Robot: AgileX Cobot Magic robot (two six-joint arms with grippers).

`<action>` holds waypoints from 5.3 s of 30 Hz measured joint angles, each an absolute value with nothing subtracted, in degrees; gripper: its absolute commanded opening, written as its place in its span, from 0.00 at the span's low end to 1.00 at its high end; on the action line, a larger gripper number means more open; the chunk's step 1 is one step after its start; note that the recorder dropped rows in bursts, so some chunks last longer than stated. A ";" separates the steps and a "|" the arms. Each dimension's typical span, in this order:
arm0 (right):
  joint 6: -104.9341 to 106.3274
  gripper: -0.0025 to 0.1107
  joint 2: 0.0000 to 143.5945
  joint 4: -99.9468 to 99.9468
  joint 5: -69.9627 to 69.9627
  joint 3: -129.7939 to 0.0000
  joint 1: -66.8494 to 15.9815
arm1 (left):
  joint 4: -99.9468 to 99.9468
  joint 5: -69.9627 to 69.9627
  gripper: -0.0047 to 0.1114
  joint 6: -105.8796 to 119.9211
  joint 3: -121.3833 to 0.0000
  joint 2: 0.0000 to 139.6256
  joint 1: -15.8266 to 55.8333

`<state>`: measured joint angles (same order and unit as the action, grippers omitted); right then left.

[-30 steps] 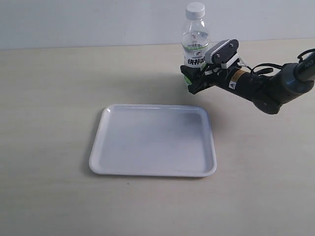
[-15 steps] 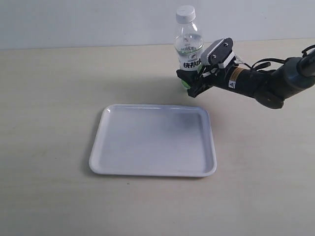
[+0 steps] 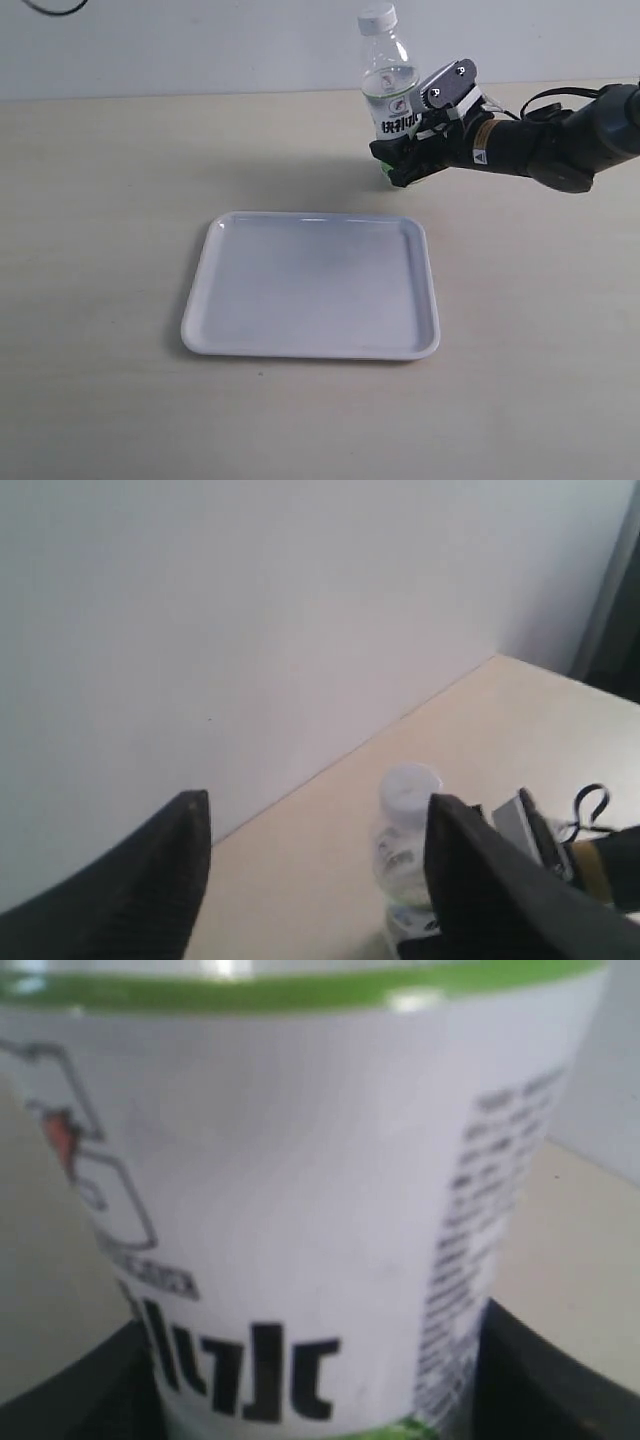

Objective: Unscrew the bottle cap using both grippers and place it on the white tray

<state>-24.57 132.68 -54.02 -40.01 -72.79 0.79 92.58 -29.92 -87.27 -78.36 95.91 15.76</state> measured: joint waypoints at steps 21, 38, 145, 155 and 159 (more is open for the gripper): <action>-26.30 0.02 132.19 -56.04 -38.39 -72.90 0.79 | 99.00 8.10 0.58 -46.95 -86.42 101.70 18.50; -26.12 0.02 132.17 -59.34 -38.27 -73.26 0.79 | 18.08 52.00 0.57 7.34 -94.51 107.44 27.21; -18.53 0.02 131.68 -64.28 -39.28 -73.39 0.79 | -4.91 56.49 0.51 5.99 -130.53 129.85 37.95; -18.53 0.02 131.68 -64.28 -39.39 -73.39 0.79 | -6.41 55.12 0.51 5.99 -130.53 130.61 37.95; -18.53 0.02 131.68 -64.28 -39.39 -73.39 0.79 | -6.53 54.74 0.51 5.99 -130.53 130.61 37.95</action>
